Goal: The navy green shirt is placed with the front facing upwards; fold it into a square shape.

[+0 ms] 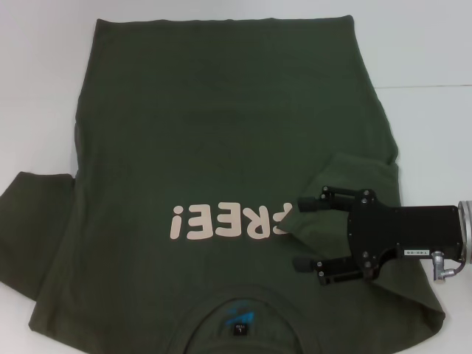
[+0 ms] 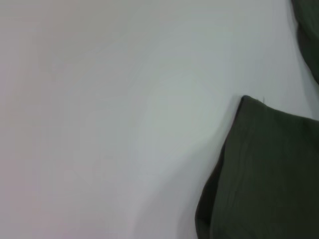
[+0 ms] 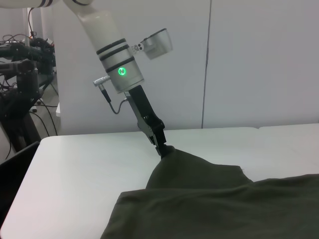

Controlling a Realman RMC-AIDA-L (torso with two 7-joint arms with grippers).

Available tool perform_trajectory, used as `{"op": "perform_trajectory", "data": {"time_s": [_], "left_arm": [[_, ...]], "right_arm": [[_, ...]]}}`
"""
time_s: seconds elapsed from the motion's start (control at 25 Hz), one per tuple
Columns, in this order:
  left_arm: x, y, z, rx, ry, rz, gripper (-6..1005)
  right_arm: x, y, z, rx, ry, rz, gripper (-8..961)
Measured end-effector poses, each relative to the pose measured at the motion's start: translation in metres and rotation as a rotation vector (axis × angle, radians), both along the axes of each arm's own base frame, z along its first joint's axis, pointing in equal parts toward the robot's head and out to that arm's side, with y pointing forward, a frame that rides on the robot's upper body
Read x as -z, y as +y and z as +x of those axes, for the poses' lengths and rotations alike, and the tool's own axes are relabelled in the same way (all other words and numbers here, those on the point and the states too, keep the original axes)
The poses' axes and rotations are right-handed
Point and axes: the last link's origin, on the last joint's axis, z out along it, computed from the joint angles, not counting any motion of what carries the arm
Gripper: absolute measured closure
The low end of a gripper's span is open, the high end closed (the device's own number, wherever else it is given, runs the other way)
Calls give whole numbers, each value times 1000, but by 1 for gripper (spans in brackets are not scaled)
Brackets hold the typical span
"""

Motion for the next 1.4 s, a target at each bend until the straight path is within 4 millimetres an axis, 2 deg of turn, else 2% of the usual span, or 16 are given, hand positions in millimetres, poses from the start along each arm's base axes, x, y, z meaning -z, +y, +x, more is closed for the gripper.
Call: {"op": "perform_trajectory", "data": {"time_s": [0.64, 1.4], "left_arm": [[-9, -1, -12, -10, 34, 85, 959], [-10, 3, -11, 9, 58, 102, 958]], "right_arm": [[0, 0, 0, 1, 0, 0, 94], [0, -1, 1, 3, 0, 0, 100]]}}
